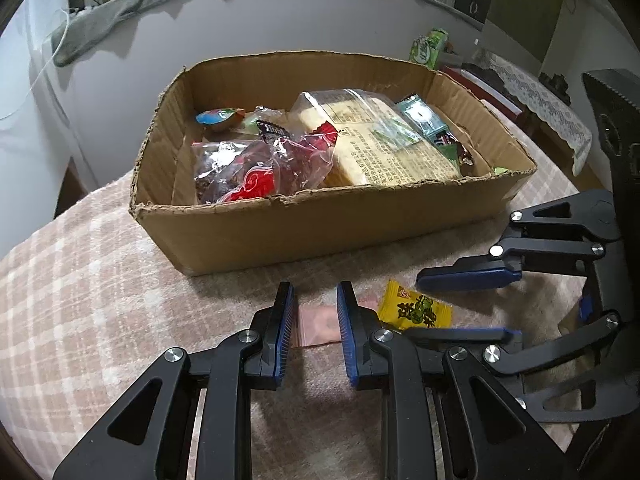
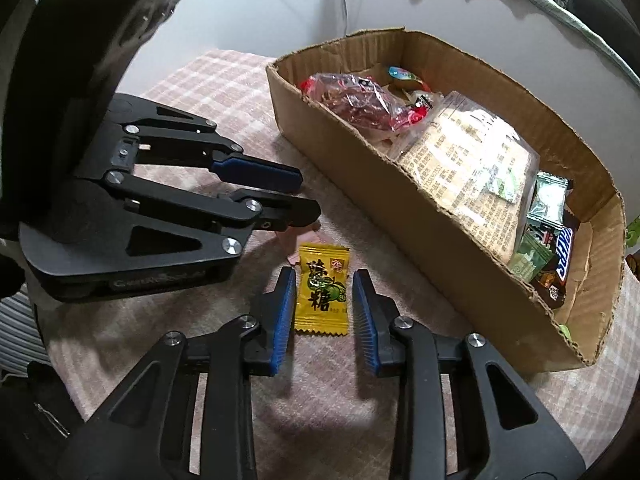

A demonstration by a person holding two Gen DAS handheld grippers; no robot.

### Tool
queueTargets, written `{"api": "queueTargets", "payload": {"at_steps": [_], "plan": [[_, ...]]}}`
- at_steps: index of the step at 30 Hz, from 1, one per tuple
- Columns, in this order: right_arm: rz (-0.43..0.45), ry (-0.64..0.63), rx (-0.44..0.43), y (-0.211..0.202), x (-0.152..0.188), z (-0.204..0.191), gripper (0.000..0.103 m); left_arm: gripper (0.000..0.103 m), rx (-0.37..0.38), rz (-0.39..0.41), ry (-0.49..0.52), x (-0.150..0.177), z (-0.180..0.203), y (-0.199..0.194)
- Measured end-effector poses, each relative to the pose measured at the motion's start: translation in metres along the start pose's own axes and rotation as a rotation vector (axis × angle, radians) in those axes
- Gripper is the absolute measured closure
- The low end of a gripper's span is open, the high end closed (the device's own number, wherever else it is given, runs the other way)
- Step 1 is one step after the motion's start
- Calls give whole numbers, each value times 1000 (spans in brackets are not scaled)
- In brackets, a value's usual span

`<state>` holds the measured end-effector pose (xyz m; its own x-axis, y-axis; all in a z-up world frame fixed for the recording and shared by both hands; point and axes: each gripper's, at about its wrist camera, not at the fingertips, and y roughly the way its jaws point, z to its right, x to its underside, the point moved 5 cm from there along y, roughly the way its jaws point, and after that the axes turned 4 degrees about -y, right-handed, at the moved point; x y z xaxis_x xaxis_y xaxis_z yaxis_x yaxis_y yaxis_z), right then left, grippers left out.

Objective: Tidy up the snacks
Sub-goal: 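Move both tools back to the pink and yellow candies, then grasp the yellow candy with the right tool while the left tool grasps the pink candy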

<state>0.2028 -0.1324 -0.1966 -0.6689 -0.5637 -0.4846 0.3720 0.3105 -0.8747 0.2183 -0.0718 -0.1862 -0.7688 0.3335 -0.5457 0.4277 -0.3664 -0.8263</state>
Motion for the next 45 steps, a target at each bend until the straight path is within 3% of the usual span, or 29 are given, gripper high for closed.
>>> {"api": "queueTargets", "payload": {"at_steps": [15, 19, 22, 27, 28, 35, 39, 45], "plan": [[-5, 17, 5, -2, 12, 10, 77, 83, 34, 3, 31, 26, 11, -12], [-5, 18, 9, 1, 11, 12, 77, 83, 4, 45, -40, 26, -3, -23], [-2, 19, 12, -1, 10, 9, 77, 83, 27, 91, -117, 31, -11, -44], [5, 23, 8, -2, 14, 9, 77, 80, 87, 45, -144, 54, -6, -55], [6, 23, 8, -2, 14, 9, 77, 76, 96, 37, -155, 54, -1, -51], [11, 25, 11, -10, 21, 9, 77, 76, 129, -10, -192, 45, 4, -28], [17, 38, 17, -16, 25, 13, 77, 67, 128, -2, -188, 33, 4, -20], [21, 60, 21, -19, 28, 20, 77, 65, 87, 1, -160, 18, 9, -10]]}}
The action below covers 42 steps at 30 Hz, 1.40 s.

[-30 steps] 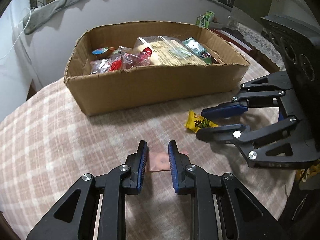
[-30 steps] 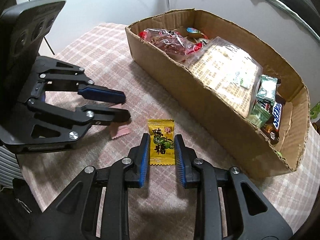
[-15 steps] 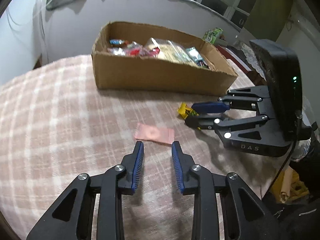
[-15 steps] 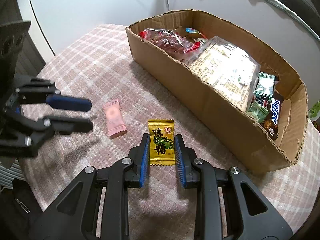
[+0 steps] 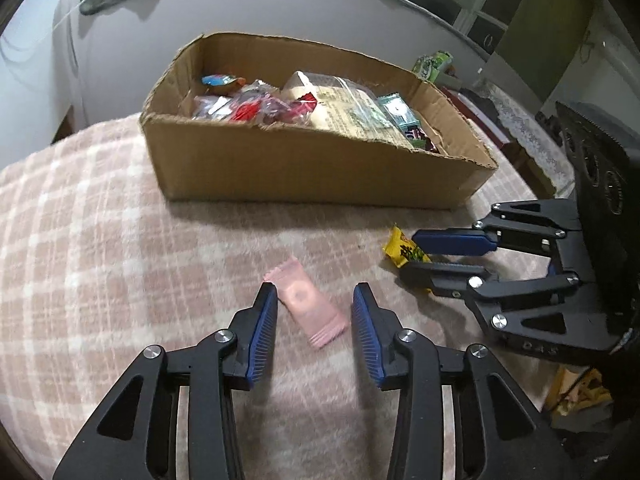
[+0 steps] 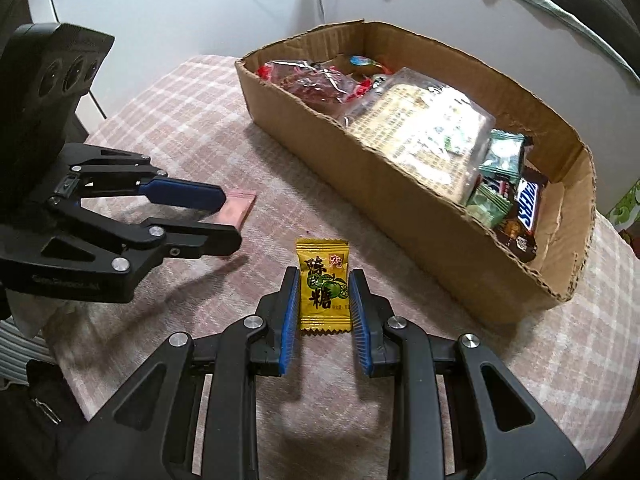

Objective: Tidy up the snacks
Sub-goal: 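Grasp the yellow candy with the right tool while the left tool grasps the pink candy, then carry both candies into the box and open both tools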

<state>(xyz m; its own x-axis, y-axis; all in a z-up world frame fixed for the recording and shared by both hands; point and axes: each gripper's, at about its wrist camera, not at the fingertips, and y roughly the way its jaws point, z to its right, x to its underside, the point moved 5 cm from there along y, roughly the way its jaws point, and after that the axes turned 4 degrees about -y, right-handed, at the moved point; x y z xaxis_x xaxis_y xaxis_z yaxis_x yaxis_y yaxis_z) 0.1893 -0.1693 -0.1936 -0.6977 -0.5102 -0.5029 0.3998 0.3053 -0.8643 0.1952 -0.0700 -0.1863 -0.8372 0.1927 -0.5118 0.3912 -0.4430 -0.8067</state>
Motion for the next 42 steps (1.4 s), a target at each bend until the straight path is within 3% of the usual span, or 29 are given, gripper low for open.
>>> {"api": "queueTargets", "payload": {"at_steps": [8, 10, 15, 20, 22, 33, 42], "plan": [[-2, 20, 4, 2, 1, 5, 77, 64, -102, 24, 85, 2, 19, 7], [2, 23, 6, 2, 1, 5, 77, 58, -132, 29, 82, 5, 17, 5], [0, 17, 6, 4, 1, 3, 77, 58, -155, 30, 118, 9, 19, 6], [-7, 2, 5, 4, 0, -2, 77, 80, -162, 38, 133, 4, 18, 7], [-9, -2, 8, 5, 0, -4, 77, 84, -165, 41, 135, 3, 17, 7], [18, -1, 21, -5, 2, -9, 78, 85, -164, 82, 127, 12, 20, -6], [92, 2, 25, -37, -12, -9, 78, 85, -157, 192, 119, -6, 25, -45]]}}
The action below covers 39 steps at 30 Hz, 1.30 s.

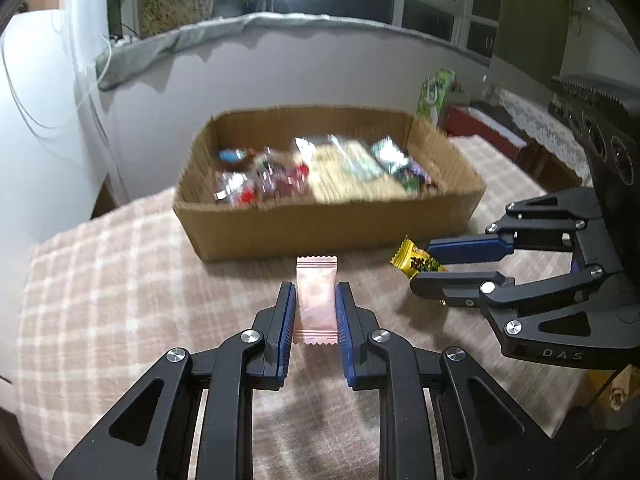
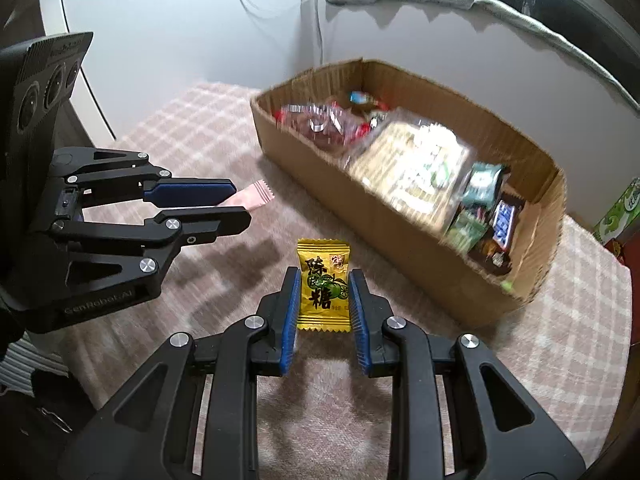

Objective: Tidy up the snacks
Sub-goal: 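Carry both candies into the box and open both tools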

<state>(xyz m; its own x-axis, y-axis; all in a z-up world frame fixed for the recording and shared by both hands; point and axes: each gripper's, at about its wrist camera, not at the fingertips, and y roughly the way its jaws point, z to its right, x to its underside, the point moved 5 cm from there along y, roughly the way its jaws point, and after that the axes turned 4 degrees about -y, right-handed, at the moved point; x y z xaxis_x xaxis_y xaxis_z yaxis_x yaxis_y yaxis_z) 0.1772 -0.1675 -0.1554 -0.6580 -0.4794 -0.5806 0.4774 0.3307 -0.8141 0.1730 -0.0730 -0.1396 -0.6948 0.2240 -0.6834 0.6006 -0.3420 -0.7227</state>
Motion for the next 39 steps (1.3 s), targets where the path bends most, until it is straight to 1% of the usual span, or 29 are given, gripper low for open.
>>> {"api": "queueTargets", "payload": {"at_steps": [8, 17, 21, 26, 34, 39], "plan": [[83, 13, 1, -34, -18, 5, 78, 85, 5, 84, -9, -31, -1, -18], [139, 29, 43, -49, -46, 28, 78, 85, -1, 142, -8, -66, -2, -19], [142, 51, 65, -45, -58, 48, 78, 85, -6, 146, -8, -79, -3, -9], [130, 78, 89, -32, -69, 74, 78, 85, 5, 136, -18, -92, -2, 10], [115, 126, 111, -15, -73, 105, 78, 85, 10, 120, -42, -104, -5, 31], [91, 156, 104, 0, -70, 119, 78, 85, 6, 103, -57, -106, -7, 42]]}}
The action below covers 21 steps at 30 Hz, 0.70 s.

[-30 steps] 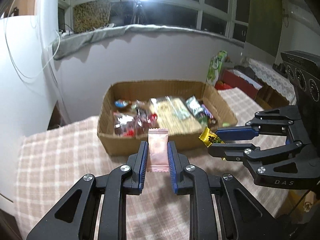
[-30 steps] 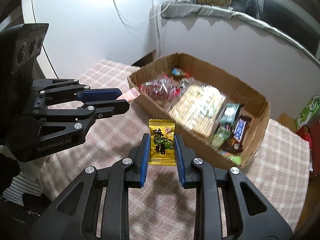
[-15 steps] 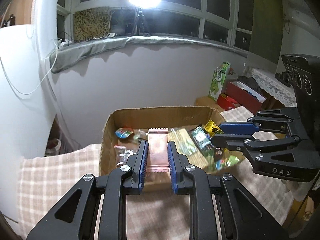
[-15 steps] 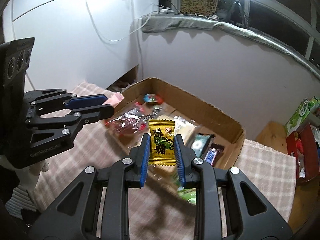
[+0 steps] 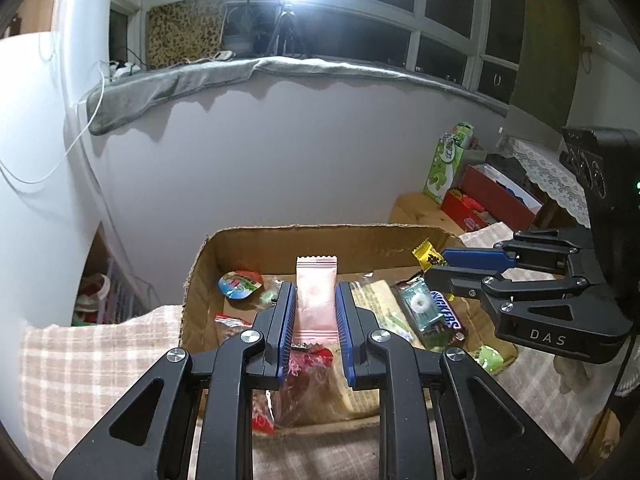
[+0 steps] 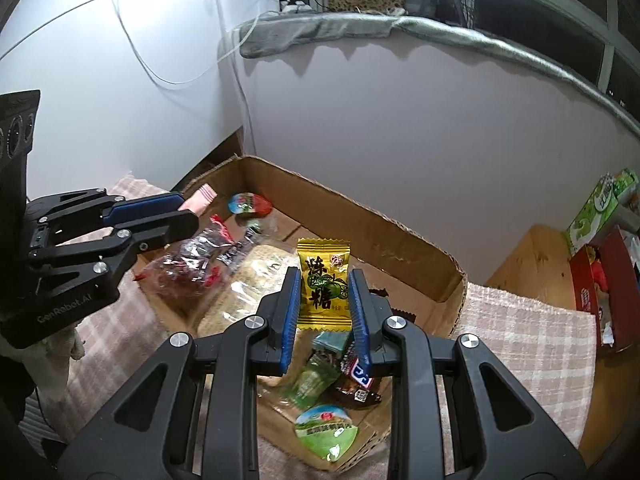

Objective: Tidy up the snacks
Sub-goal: 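Carry both candies into the box and open both tools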

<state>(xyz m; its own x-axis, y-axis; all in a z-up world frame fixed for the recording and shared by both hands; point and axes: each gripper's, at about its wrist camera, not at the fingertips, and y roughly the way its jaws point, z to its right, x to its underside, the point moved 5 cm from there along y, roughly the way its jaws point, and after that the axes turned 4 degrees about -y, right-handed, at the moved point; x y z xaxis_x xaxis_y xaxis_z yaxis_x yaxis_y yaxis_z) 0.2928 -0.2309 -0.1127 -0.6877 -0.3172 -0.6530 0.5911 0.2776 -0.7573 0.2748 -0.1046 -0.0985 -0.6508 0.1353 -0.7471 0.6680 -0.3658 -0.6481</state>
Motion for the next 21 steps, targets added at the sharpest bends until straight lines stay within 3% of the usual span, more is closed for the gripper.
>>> {"api": "queueTargets", "payload": {"at_steps": [13, 16, 18, 19, 20, 21], "plan": [[-38, 11, -2, 20, 4, 8, 78, 83, -19, -26, -16, 1, -8, 13], [-39, 2, 2, 19, 4, 6, 77, 71, -29, -25, -21, 0, -10, 14], [-36, 1, 10, 18, 4, 5, 58, 70, -30, -26, -24, 0, -11, 14], [-28, 0, 15, 17, 4, 5, 44, 68, -33, -26, -23, 0, -11, 14], [-20, -2, 18, 15, 3, 5, 37, 60, -35, -25, -22, 0, -11, 14], [-15, -3, 20, 13, 3, 4, 36, 56, -39, -23, -22, 0, -12, 14]]}}
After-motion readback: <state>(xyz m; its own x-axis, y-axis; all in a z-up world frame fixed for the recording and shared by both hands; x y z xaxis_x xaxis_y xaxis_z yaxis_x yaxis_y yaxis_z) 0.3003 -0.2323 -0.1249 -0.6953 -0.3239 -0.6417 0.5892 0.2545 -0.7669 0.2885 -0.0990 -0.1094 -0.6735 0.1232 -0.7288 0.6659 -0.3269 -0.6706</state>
